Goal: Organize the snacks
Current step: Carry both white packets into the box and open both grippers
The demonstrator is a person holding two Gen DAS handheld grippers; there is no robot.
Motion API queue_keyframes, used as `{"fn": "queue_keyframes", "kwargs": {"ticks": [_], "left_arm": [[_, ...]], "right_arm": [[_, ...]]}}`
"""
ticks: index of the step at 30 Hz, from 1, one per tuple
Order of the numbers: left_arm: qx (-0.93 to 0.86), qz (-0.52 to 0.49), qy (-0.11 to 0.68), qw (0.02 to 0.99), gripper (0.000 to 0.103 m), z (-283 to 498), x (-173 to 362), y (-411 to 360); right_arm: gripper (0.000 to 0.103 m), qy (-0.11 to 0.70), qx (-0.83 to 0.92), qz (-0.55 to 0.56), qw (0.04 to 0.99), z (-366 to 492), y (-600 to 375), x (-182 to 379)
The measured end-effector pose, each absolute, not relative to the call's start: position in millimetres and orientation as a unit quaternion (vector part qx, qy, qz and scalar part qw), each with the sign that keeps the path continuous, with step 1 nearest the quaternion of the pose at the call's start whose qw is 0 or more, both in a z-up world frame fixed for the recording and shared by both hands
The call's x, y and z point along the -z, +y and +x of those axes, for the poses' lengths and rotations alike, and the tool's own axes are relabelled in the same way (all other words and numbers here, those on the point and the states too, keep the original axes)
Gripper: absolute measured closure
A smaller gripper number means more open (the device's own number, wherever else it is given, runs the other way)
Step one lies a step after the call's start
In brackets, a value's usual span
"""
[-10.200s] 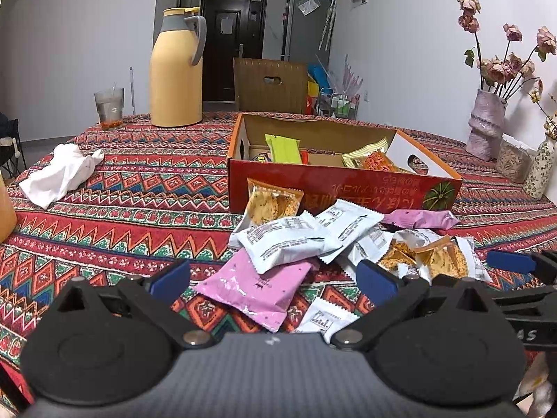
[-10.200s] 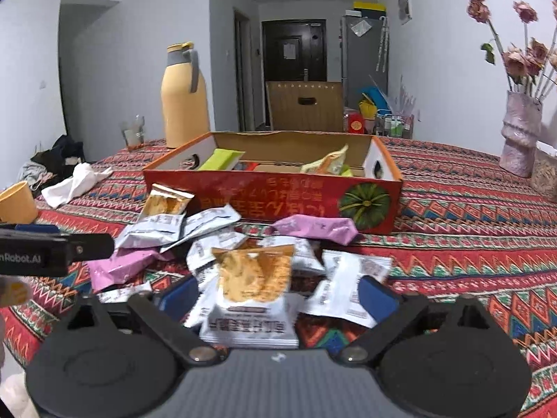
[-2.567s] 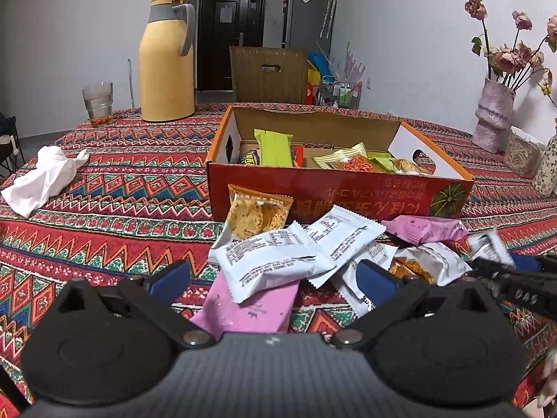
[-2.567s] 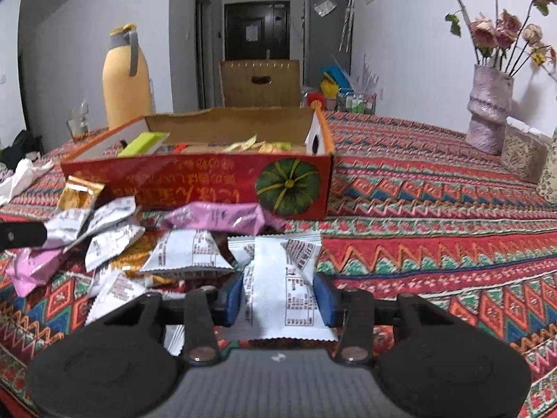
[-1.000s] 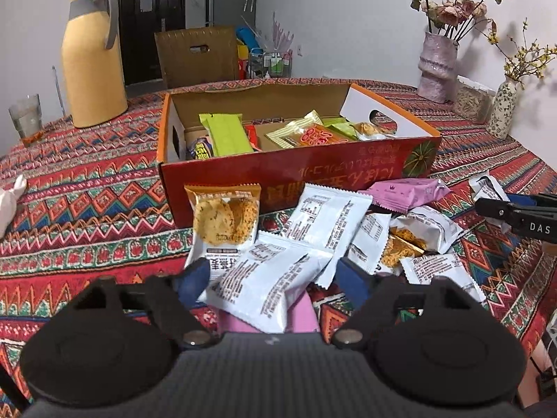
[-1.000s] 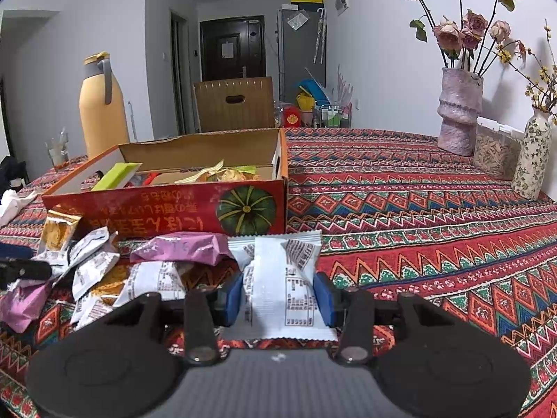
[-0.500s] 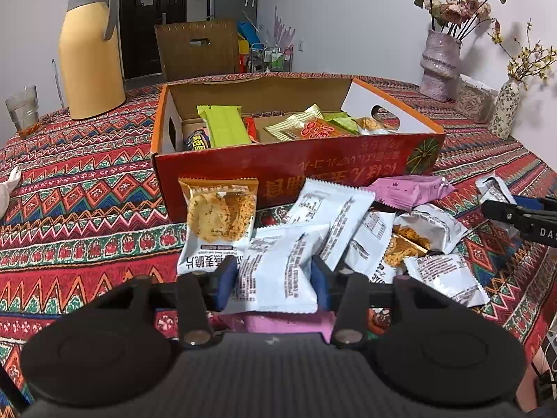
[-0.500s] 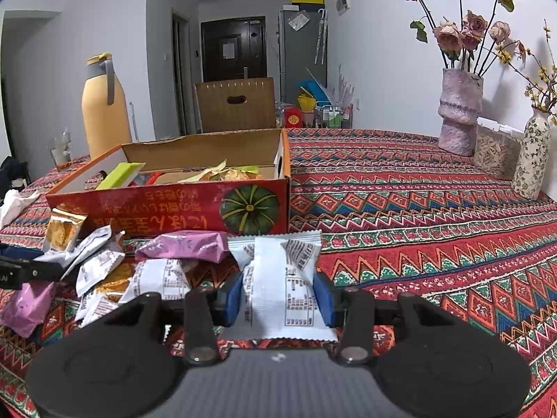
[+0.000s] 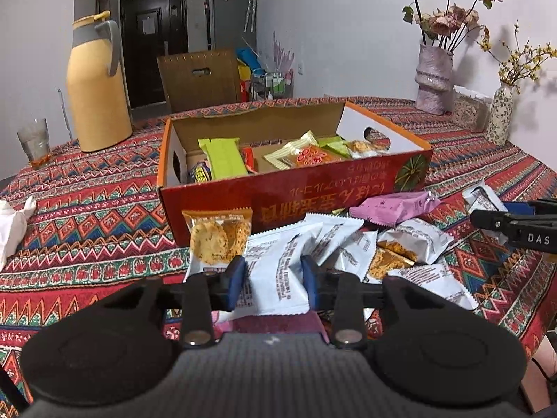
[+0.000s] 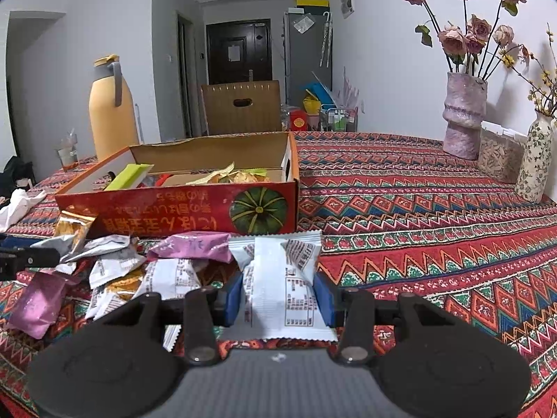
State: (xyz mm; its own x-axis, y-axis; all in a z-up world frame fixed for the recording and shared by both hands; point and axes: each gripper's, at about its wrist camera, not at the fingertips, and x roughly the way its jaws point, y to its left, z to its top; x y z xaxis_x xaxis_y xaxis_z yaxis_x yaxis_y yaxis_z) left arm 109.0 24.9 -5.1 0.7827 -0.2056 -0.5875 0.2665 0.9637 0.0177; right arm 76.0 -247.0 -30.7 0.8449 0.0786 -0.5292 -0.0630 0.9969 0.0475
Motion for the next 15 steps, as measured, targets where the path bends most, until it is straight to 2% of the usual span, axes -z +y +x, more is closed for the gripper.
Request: {"fn": "queue_keyframes", "kwargs": {"ticks": [15], "left_arm": [[0.112,0.02,0.24,0.964,0.067,109.0,-28.7,8.7]], "right_arm": [[0.06,0.247,-0.065,0.009,0.967,85.4,-226.9,10.4]]}}
